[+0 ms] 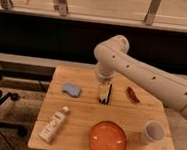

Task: Place the white sponge in the ceramic bowl

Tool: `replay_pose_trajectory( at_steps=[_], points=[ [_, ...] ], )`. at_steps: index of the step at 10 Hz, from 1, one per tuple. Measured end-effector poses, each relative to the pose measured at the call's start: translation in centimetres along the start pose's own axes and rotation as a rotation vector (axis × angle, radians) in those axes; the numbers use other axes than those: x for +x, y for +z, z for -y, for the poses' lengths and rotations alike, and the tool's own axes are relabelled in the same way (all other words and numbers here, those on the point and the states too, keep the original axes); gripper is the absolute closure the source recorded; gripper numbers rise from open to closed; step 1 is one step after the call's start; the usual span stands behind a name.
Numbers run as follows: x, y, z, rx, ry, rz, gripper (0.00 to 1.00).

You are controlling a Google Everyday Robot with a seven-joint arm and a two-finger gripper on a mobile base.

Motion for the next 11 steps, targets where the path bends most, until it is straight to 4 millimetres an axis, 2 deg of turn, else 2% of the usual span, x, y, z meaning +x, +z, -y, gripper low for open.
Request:
replay_pose_trajectory(
  at_steps=[3,8,11],
  points=[
    [-0.4,-0.1,1.0,0.019,-0.027,0.007,0.2],
    [-2.2,0.3,3.1,0.019,-0.051,0.039,0.2],
    [-2.4,0.4,4.1,0.025,-0.058,0.057,0.2]
  ],
)
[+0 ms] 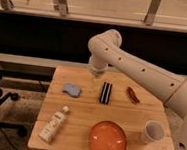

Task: Place the white sponge in the ceramic bowl

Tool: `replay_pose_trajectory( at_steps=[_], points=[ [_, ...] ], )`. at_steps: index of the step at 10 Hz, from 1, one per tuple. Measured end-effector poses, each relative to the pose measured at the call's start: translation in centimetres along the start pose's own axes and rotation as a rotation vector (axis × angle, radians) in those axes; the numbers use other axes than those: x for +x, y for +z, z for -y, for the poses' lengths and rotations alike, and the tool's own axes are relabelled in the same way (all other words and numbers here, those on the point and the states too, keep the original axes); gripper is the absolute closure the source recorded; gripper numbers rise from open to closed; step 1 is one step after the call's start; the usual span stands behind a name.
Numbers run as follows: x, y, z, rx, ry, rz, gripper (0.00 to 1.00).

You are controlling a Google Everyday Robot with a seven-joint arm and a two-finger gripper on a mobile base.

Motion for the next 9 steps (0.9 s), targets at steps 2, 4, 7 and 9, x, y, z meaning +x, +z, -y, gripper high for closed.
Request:
replay_pose_trajectory(
  at_steps=[2,4,7,9],
  points=[
    [-0.8,0.1,0.7,0.0,-0.012,0.014,0.2],
    [-1.1,0.3,1.3,-0.002,-0.02,0.026,0.2],
    [-1.6,0.7,2.1,-0.004,-0.033,0.052,0.2],
    [-2.1,0.8,2.5,-0.004,-0.047,0.063,0.2]
  ],
)
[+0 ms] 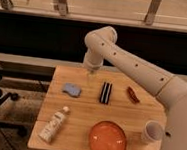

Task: Place the white sponge in the ceramic bowl

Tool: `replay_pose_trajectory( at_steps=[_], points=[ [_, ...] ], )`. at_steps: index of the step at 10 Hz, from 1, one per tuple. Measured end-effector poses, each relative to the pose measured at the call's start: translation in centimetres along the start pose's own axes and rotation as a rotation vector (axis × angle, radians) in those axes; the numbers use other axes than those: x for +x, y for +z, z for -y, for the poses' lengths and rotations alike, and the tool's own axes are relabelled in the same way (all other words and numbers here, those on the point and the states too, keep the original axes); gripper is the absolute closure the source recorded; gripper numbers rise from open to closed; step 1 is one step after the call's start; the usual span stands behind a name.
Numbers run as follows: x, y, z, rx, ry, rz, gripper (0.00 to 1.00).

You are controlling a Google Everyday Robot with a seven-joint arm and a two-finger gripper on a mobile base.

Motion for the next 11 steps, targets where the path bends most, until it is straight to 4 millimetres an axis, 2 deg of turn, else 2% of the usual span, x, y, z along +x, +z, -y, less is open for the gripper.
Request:
replay_pose_trajectory(
  at_steps=[5,7,9,11],
  points=[
    [-1.2,1.3,0.7,0.002,-0.035,0.034,0.2],
    [-1.6,2.1,0.7,-0.001,-0.051,0.043,0.2],
    [-2.4,3.8,0.7,-0.004,-0.061,0.063,0.2],
    [-2.7,4.2,0.8,-0.005,-0.072,0.066,0.2]
  ],
)
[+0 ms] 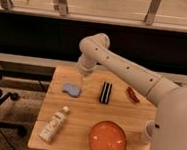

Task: Place the white sponge in the ceramic bowl

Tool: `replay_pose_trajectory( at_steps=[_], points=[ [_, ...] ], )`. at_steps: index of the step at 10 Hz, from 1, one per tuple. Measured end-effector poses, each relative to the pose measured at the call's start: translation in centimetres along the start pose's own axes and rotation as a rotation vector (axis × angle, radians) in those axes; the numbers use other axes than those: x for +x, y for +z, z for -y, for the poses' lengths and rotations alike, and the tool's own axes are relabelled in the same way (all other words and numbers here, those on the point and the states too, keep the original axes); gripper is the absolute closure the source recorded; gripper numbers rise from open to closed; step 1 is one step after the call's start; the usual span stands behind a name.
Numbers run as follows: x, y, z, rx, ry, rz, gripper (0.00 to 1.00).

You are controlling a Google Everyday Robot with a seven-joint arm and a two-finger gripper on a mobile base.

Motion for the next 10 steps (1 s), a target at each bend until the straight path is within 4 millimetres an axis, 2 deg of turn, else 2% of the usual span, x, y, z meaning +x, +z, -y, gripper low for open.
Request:
replay_pose_trajectory(
  at_steps=[5,7,10],
  points=[
    [-0.4,3.4,0.4,-0.016,-0.013,0.025,0.2],
    [-0.3,4.0,0.5,-0.021,-0.012,0.03,0.2],
    [-0.2,6.5,0.5,-0.035,-0.011,0.041,0.2]
  ],
)
